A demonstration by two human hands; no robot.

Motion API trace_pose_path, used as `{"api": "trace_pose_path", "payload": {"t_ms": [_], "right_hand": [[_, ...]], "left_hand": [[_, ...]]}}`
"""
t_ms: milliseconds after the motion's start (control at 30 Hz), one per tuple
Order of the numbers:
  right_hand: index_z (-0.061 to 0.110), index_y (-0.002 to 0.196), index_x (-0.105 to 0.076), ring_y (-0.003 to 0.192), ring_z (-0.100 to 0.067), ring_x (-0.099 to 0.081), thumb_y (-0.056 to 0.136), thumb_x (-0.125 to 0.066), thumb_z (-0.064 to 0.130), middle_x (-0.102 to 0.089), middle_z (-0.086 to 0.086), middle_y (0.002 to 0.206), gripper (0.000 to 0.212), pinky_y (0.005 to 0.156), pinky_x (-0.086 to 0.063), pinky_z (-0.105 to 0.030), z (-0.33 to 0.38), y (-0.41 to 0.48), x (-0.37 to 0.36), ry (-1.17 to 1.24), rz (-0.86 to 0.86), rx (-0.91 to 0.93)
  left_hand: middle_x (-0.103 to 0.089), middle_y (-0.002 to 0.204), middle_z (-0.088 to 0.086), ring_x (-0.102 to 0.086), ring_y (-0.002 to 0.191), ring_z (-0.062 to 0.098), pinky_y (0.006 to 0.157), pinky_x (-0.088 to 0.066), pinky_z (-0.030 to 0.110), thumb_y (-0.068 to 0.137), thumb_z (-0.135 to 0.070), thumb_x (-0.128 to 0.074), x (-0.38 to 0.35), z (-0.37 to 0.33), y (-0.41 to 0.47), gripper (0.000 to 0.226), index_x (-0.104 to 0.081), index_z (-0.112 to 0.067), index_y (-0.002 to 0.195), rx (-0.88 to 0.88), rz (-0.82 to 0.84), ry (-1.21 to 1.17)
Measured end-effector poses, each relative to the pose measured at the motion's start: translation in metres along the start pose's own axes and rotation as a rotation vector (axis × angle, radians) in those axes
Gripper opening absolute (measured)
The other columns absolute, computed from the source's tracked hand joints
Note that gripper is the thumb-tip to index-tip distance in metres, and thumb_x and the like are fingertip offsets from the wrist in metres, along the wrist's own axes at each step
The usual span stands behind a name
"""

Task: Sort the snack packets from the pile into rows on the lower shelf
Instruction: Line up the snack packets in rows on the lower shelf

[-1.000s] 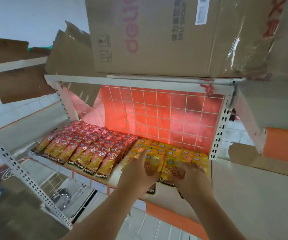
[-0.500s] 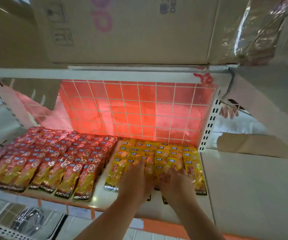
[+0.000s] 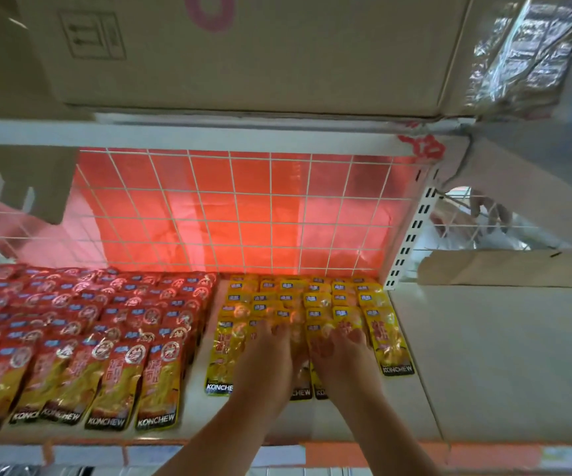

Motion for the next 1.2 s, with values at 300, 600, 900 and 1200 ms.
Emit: {"api": "trace_pose_path", "payload": {"t_ms": [300, 600, 900, 1200], "right_hand": [[0.038, 0.135, -0.053, 0.108, -0.028, -0.061, 0.09, -0.065, 0.047, -0.048, -0.002, 0.129, 0.048, 0.08, -0.055, -0.035, -0.001, -0.002, 0.002, -0.03, 0.018, 0.029], [0.028, 0.105, -0.064, 0.088, -0.023, -0.062, 0.086, -0.071, 0.037, -0.05, -0.001, 0.12, 0.022, 0.072, -0.052, -0.032, 0.011, 0.01, 0.035, 0.024, 0.017, 0.139], [0.028, 0.102, -0.065, 0.079, -0.014, -0.063, 0.087, -0.075, 0.029, -0.054, 0.006, 0.107, 0.018, 0.069, -0.049, -0.024, 0.09, 0.025, 0.165, 0.252, -0.256, 0.44], [0.028, 0.097, -0.066, 0.084, -0.009, -0.058, 0.085, -0.074, 0.03, -0.059, 0.006, 0.101, 0.014, 0.066, -0.037, -0.008, 0.153, -0.011, 0.299, 0.221, -0.501, 0.571]], "left_hand": [[-0.04, 0.147, 0.006, -0.065, 0.109, 0.02, 0.086, -0.058, 0.035, 0.092, -0.041, -0.075, -0.002, 0.001, 0.004, 0.068, -0.039, -0.031, 0.149, -0.067, -0.03, 0.031], [-0.056, 0.125, -0.003, -0.064, 0.104, 0.015, 0.083, -0.053, 0.03, 0.091, -0.057, -0.067, 0.025, 0.003, 0.012, 0.056, -0.051, -0.035, 0.141, -0.213, -0.108, 0.019], [-0.065, 0.116, -0.005, -0.06, 0.108, 0.017, 0.09, -0.048, 0.032, 0.094, -0.047, -0.068, 0.168, -0.03, 0.039, 0.042, -0.064, -0.03, 0.133, -0.479, -0.233, -0.14], [-0.064, 0.112, -0.015, -0.055, 0.097, 0.0, 0.084, -0.046, 0.027, 0.089, -0.046, -0.062, 0.295, -0.09, 0.032, 0.04, -0.066, -0.033, 0.127, -0.731, -0.414, -0.288]]}}
Point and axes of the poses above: each hand's wrist, its own y-axis towards the middle knuckle, its own x-axis out of the back of the hand, z = x × y, the point moved 2 cm from there along y, towards the middle knuckle
